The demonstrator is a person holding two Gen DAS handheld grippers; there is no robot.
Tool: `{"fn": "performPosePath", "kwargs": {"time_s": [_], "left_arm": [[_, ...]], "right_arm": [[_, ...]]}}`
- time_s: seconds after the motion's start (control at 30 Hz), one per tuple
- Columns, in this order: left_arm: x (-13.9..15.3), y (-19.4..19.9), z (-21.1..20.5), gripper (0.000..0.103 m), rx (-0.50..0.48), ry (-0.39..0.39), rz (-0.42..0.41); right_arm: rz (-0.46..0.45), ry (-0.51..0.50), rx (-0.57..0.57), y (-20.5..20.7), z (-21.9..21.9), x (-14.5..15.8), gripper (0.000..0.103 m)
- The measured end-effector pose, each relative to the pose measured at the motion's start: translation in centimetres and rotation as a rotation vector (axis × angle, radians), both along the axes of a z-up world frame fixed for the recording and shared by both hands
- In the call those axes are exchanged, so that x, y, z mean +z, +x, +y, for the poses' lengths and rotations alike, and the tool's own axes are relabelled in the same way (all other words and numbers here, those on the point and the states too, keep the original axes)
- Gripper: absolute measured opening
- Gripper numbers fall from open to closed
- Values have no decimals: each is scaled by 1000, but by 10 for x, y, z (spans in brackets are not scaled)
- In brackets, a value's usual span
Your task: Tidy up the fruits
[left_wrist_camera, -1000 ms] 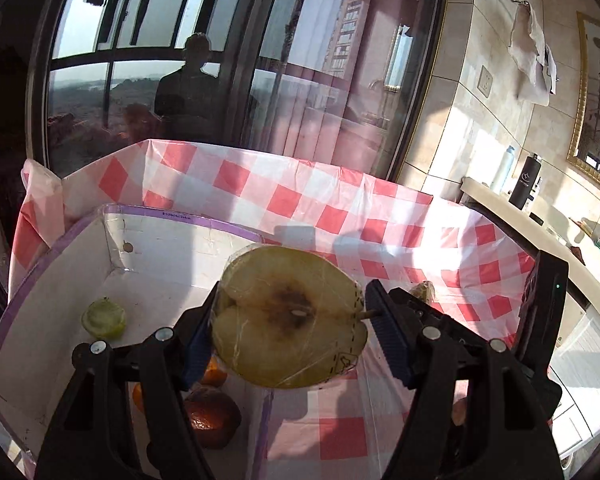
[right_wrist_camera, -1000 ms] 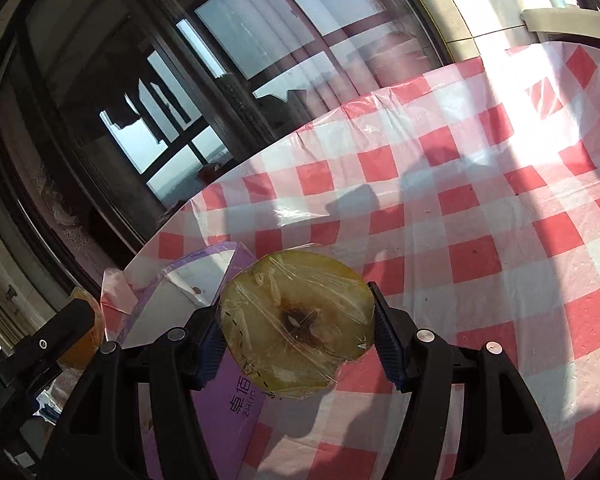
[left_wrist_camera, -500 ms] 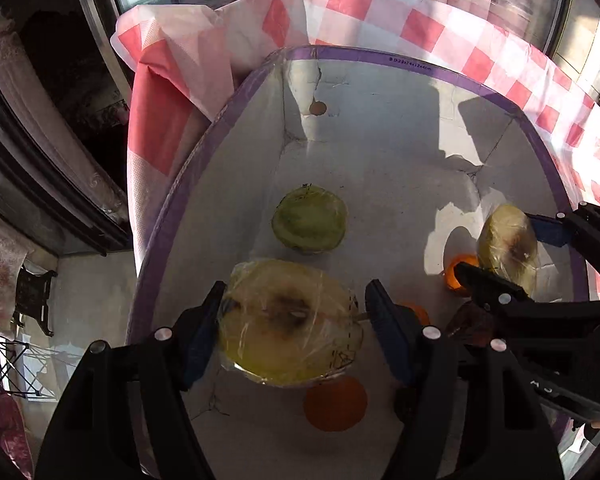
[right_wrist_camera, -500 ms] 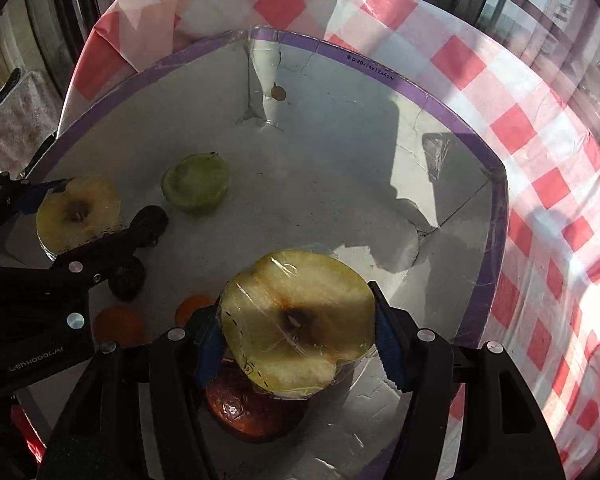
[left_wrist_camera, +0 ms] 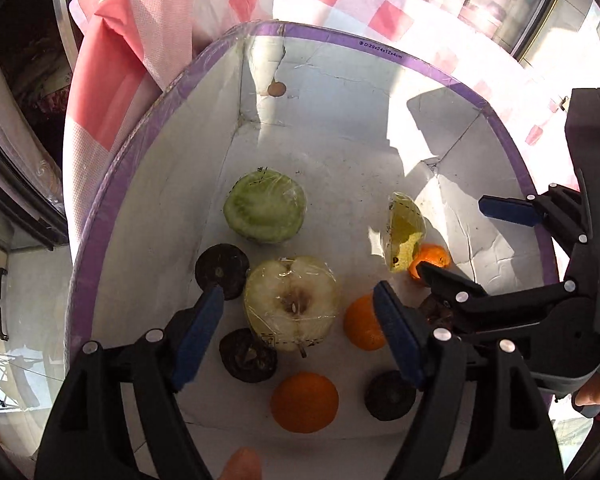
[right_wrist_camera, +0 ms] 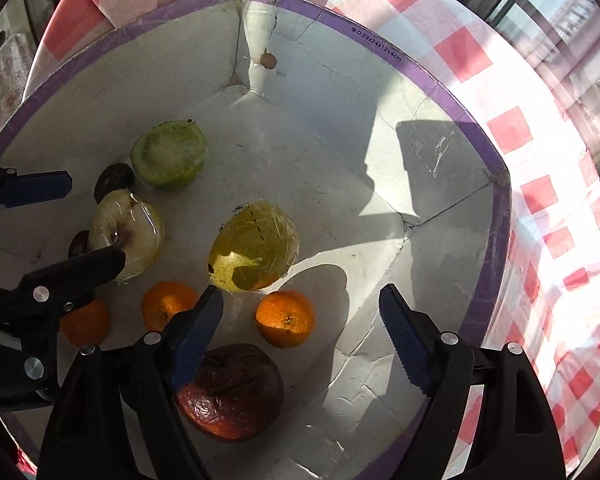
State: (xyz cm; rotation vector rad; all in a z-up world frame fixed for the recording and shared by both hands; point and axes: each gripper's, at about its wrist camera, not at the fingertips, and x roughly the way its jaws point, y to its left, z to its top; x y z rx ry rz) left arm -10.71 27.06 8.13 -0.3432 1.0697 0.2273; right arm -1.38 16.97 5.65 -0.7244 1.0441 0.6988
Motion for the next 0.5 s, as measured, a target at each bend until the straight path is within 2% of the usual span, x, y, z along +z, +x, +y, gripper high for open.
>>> {"fn": "performPosePath", "kwargs": {"time_s": [0.1,0.27,0.5], "left_arm": [[9,0,2,85,8,-50,-59],[8,6,-4,86,-20,-14,18],[7,6,-5,86,-32,-6,14]], "right_arm": [[8,5,2,1,-3,2,85],[0,-17,16,-4,6,-1,86],[11,10,19,-7,-1,0,86]]}}
